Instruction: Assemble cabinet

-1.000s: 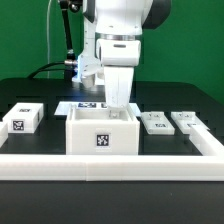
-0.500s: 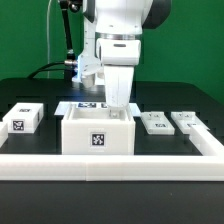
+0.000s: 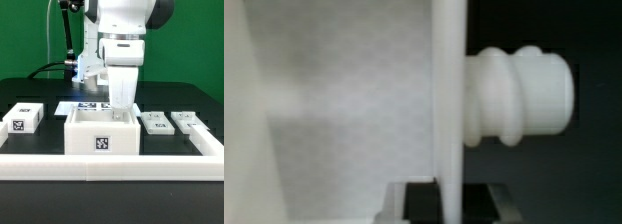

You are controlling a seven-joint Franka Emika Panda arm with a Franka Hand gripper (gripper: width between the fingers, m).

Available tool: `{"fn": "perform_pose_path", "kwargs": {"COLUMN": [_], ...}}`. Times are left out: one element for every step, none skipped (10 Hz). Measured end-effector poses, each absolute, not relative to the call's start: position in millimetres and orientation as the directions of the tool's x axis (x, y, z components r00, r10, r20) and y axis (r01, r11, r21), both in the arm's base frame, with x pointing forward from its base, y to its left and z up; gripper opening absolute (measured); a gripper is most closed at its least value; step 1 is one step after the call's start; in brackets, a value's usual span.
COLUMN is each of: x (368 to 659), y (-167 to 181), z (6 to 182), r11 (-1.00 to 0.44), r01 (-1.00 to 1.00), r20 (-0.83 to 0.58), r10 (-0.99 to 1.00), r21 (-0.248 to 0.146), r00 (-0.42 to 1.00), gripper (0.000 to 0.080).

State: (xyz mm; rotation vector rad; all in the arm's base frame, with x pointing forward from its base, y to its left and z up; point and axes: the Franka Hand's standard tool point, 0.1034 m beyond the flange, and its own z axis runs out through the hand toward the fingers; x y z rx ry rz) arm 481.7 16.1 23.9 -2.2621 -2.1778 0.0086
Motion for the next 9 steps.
{"fn": "perform_pose_path", "kwargs": {"x": [494.3,501.3,503.1,503.1,503.2,503.2,503.4,505.0,507.8], "y": [25.4,35.9,42.1,39.0,38.9,38.8,38.9,42.5,52.0], "z": [24.1,24.3,24.5,24.5,24.5,24.5,24.3,24.4,24.5], "r11": [-0.044,-0.070,-0.072,-0.076,-0.076,-0.076,-0.076,-0.084,-0.087], "r01": [0.999,0.997,0.997,0.997,0.997,0.997,0.997,0.996,0.996], "r20": [0.005,0.014,0.017,0.017,0.017,0.017,0.017,0.022,0.027], "r10": [0.999,0.997,0.997,0.997,0.997,0.997,0.997,0.996,0.996], "r21": [0.010,0.018,0.020,0.020,0.020,0.020,0.021,0.029,0.033], "r00": [0.044,0.070,0.072,0.075,0.076,0.076,0.076,0.083,0.086], "gripper": [0.0035,0.0035,0.0035,0.0035,0.0035,0.0035,0.0035,0.0035,0.0035]}}
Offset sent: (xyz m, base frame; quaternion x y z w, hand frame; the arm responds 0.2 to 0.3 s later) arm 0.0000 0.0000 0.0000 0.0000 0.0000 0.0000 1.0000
